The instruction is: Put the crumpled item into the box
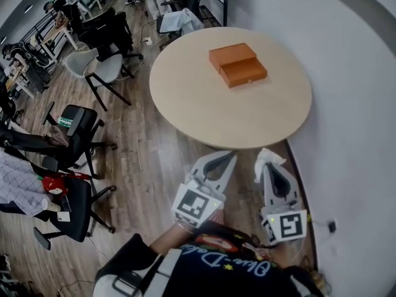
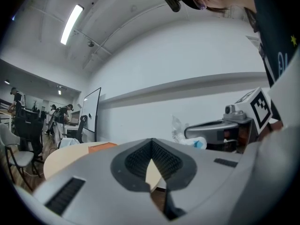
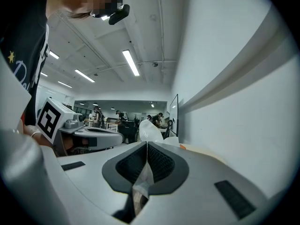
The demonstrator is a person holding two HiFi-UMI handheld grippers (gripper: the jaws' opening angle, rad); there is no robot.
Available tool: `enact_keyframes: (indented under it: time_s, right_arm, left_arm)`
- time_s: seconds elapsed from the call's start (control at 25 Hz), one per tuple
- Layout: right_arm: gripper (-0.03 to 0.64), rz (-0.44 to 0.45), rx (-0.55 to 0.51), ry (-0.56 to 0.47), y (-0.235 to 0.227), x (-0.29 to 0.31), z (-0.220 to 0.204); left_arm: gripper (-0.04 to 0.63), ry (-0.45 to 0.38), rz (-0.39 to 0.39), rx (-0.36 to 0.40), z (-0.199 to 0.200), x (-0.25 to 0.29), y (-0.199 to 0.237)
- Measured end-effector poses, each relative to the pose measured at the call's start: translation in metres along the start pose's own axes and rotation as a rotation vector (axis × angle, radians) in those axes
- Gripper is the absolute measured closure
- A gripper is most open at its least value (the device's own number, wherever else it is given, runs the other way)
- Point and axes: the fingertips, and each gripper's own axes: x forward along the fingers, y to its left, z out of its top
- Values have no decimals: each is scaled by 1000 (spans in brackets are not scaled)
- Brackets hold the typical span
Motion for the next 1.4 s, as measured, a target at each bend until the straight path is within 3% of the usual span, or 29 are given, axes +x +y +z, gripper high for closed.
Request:
enact_keyframes:
  time_s: [1.0,1.4]
  right_arm:
    - [614,20,10,42,-40,100,-2]
    - [614,109,25,30,-57,131,-4]
  left_arm:
    - [603,-39,2,6,3,77,80]
    - [603,-9,78,3,-1,96,98]
